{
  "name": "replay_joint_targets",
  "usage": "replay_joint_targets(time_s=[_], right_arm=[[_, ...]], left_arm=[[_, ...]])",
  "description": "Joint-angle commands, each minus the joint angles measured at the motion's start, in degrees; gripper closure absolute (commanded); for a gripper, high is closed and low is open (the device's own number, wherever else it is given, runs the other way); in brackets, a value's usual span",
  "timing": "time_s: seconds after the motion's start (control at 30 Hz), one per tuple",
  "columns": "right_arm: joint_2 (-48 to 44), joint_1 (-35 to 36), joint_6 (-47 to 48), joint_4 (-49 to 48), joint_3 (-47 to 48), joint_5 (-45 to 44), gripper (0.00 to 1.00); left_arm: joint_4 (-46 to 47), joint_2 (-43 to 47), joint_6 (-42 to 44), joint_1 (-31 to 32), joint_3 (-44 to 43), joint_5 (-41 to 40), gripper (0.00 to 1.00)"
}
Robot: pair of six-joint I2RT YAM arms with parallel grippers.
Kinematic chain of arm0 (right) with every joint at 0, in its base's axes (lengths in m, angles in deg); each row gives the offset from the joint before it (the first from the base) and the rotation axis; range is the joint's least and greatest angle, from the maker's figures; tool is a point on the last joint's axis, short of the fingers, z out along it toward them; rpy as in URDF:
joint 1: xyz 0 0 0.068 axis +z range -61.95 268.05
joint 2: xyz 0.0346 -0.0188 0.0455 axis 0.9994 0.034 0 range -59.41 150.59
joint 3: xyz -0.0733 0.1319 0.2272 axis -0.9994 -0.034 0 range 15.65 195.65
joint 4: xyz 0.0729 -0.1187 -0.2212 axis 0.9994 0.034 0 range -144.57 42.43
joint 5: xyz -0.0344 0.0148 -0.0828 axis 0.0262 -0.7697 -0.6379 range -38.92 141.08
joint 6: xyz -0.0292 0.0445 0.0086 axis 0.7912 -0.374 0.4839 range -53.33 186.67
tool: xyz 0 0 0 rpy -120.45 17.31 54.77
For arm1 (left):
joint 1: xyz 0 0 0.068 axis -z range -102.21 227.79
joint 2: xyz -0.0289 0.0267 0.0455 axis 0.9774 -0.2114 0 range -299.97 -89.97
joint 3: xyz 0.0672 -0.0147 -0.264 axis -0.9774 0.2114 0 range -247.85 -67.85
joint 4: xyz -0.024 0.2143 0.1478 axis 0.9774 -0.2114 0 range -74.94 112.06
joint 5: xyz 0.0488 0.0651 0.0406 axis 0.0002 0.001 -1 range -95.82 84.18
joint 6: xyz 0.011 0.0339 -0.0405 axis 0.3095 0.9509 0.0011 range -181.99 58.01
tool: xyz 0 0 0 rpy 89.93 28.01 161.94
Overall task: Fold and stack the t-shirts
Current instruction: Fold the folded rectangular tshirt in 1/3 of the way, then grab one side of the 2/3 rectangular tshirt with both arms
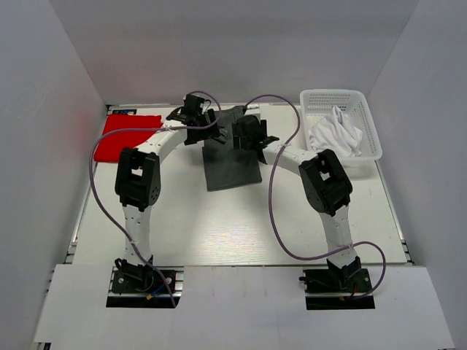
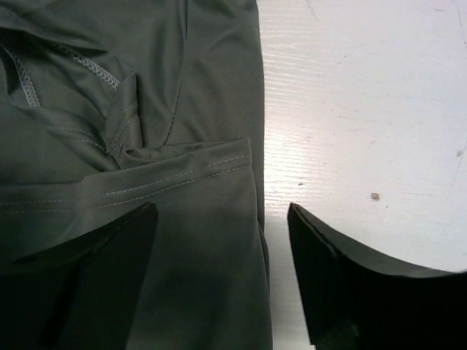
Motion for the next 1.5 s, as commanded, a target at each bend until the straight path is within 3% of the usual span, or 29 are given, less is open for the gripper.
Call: replay_joint_targets(time_s=[0.0,0.17,0.37,0.57,0.6,0.77,0.87,0.9,0.93,1.0,1.1,1.13,1.2,1.23,1.27,1.47], right_arm=[[-5.27,-0.78,-3.46,1.49,0.45,0.03,0.19],[-13.35,-0.87,-8.02,4.48,-10.81,4.51,0.10],[-23.99,-1.49,-11.82,5.63,-26.01,12.84,0.10],[-25.95,-2.54,-13.05,2.90,-32.53,18.57,0.11],[-25.68,-2.72,-12.70,2.55,-32.54,19.80,0.11],[-20.76,-4.12,-12.61,0.62,-31.05,22.27,0.22],[-18.39,-4.74,-13.66,0.09,-30.43,24.38,0.36],[-17.78,-4.65,-13.84,0.53,-30.43,24.65,0.52],[-17.68,-4.83,-14.36,0.88,-30.51,24.65,0.58],[-17.94,-4.74,-14.63,1.15,-31.12,23.51,0.60],[-18.82,-4.74,-15.69,0.88,-33.41,23.24,0.72],[-19.08,-4.74,-15.69,0.71,-33.85,23.24,0.79],[-19.52,-4.56,-15.69,0.53,-34.64,23.85,0.86],[-19.53,-4.56,-15.78,0.36,-34.91,24.12,0.96],[-19.70,-4.56,-15.60,0.27,-35.26,24.56,1.00],[-27.87,-4.04,-13.84,0.17,-41.21,25.44,1.00]], left_arm=[[-3.02,3.24,2.58,-0.32,-1.98,1.64,0.00],[0.21,12.82,1.27,1.07,13.45,3.66,0.00],[5.58,24.07,-0.06,2.13,32.88,11.99,0.00],[10.94,27.07,-0.67,2.66,41.09,13.94,0.00],[10.94,25.59,-0.67,2.66,41.10,14.47,0.04],[11.73,22.06,-0.67,3.19,40.39,14.22,0.17],[12.26,19.52,-0.67,3.19,40.39,14.21,0.32],[12.26,18.99,-0.67,3.19,40.39,14.21,0.36],[12.26,18.98,-0.67,3.80,39.87,14.21,0.38],[13.22,18.11,-0.67,3.81,40.56,14.99,0.43],[14.45,17.49,-0.14,4.33,41.45,16.14,0.67],[14.46,16.88,-0.14,4.33,41.97,16.14,0.82],[14.46,16.88,-0.14,4.86,41.97,16.14,0.97],[13.85,16.88,-0.67,4.86,41.97,16.14,1.00],[13.84,16.88,-0.67,4.86,42.50,16.14,1.00],[10.95,24.68,-1.81,6.18,46.44,16.76,1.00]])
